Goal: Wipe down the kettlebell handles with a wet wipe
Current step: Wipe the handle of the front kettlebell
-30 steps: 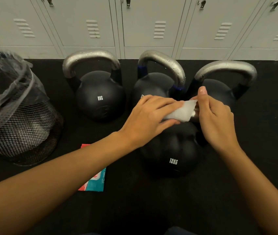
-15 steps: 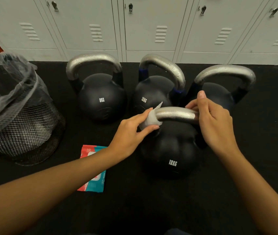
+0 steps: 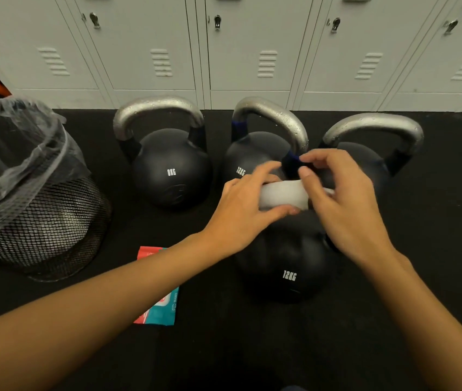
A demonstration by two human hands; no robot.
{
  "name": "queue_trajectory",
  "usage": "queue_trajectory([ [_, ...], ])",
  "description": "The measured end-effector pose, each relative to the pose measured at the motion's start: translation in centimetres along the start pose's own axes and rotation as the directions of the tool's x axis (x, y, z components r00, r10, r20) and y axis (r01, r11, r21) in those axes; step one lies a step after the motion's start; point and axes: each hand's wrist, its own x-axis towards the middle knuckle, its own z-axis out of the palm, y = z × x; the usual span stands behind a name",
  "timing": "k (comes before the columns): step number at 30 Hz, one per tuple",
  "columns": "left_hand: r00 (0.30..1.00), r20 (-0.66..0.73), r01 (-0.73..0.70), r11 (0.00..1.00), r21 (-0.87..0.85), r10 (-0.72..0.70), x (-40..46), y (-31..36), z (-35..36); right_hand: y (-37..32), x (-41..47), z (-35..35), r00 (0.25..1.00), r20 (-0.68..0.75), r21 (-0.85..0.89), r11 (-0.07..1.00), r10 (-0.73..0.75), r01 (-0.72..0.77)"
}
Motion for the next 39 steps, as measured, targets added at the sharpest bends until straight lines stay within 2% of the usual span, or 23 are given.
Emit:
queue_trajectory([
  [1,0.998,-0.019,0.053,0.994,-0.096,-0.055,-0.2,0.0,0.1,-0.5,0.1,0.4,0.998,0.052,-0.061,0.997,-0.035,0.038],
  [3,0.992,-0.042,0.109,0.977,-0.185,-0.119,-0.8,-0.4,0.3,-1.4,0.2,1.4,0.984,0.177,-0.200,0.978,-0.014,0.050],
  [6,0.978,-0.020,0.203,0.962,-0.183,-0.210,-2.1,-1.7,0.5,-1.6,-0.2,2.3,0.970,0.244,-0.487,0.864,-0.008,0.130],
  [8,0.956,0.013,0.291,0.941,-0.171,-0.293,-3.1,-2.3,0.8,-1.4,-0.5,2.2,0.969,0.242,-0.559,0.808,-0.055,0.185],
  [11,0.931,0.068,0.364,0.919,-0.150,-0.357,-3.9,-2.9,1.4,-0.8,-0.7,1.3,0.975,0.218,-0.535,0.831,-0.039,0.153],
  [16,0.936,0.053,0.353,0.921,-0.165,-0.349,-3.7,-2.9,1.2,1.5,-1.7,-0.9,0.991,0.134,-0.433,0.898,-0.017,0.074],
  [21,0.941,0.061,0.339,0.932,-0.127,-0.334,-4.0,-3.4,0.6,3.9,-3.7,-2.2,0.999,-0.005,-0.243,0.969,0.034,-0.034],
  [24,0.937,0.087,0.346,0.931,-0.113,-0.338,-4.0,-3.4,0.2,3.6,-3.8,-1.6,0.997,-0.071,-0.267,0.962,0.043,-0.061],
  [27,0.918,0.192,0.364,0.929,-0.068,-0.346,-4.0,-3.5,-0.5,2.0,-2.8,-0.5,0.999,-0.009,-0.440,0.897,-0.053,0.044],
  [30,0.848,0.321,0.430,0.901,0.049,-0.422,-4.4,-4.3,-1.5,-0.1,-0.9,0.4,0.979,0.190,-0.524,0.836,-0.074,0.165],
  [32,0.798,0.350,0.487,0.867,0.105,-0.491,-5.1,-4.9,-2.1,-1.6,0.8,1.0,0.928,0.371,-0.557,0.792,-0.030,0.248],
  [35,0.763,0.346,0.519,0.837,0.174,-0.545,-6.3,-5.5,-2.8,-3.7,3.3,2.3,0.771,0.635,-0.581,0.680,0.036,0.447],
  [39,0.768,0.326,0.512,0.834,0.205,-0.551,-7.3,-5.5,-3.7,-5.2,5.8,5.7,0.545,0.809,-0.563,0.554,0.219,0.613],
])
